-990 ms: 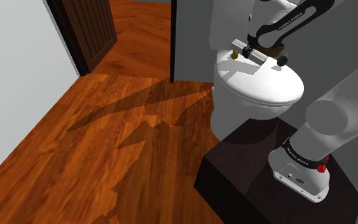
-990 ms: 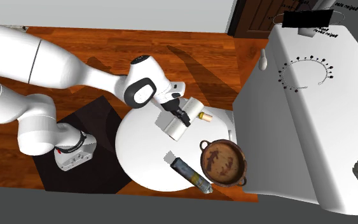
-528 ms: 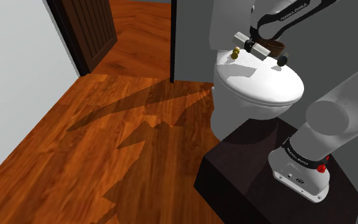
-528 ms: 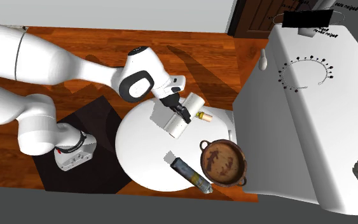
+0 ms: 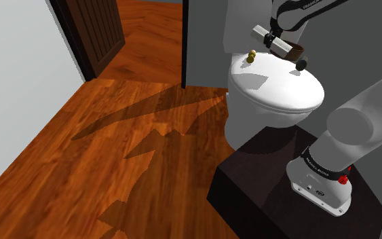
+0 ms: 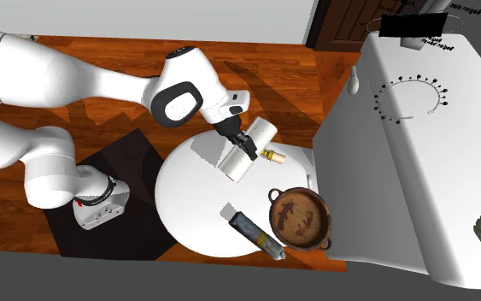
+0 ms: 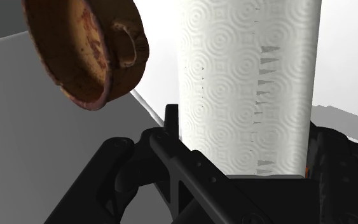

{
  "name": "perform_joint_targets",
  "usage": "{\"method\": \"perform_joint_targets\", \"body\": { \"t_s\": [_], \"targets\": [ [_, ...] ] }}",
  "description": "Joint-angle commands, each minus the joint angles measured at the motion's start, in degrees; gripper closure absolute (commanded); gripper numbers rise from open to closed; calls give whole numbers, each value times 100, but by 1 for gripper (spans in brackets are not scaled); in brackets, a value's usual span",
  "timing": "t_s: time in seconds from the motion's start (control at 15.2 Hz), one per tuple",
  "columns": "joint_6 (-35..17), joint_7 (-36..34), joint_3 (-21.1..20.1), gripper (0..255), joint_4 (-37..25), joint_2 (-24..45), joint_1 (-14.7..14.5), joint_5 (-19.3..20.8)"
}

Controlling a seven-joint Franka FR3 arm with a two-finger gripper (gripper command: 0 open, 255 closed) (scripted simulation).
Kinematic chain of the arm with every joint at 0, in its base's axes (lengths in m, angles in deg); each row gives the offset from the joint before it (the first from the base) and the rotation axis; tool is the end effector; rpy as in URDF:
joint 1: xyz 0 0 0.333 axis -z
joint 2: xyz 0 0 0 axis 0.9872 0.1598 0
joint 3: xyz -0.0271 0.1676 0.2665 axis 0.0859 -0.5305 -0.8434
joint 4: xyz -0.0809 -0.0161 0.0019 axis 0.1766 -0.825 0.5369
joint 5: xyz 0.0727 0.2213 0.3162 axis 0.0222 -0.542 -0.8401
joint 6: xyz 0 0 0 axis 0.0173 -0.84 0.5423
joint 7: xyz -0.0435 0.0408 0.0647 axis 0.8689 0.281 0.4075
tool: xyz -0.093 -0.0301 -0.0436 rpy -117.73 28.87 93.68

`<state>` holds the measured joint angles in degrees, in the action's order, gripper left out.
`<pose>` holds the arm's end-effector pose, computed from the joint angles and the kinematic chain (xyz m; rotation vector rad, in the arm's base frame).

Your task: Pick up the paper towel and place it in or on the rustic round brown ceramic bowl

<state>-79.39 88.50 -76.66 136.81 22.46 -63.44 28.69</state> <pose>0.4484 -0.2427 0.4418 2.6116 0.0169 0.2274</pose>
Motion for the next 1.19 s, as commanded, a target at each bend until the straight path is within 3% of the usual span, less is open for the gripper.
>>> {"method": "perform_joint_targets", "body": {
  "t_s": [0.0, 0.79, 1.12],
  "targets": [
    [130, 112, 2, 255, -71, -75, -18, -84],
    [925, 622, -31, 255, -617, -394, -131, -478],
    [619, 1395, 439, 255, -1172, 147, 67, -767]
  ]
}}
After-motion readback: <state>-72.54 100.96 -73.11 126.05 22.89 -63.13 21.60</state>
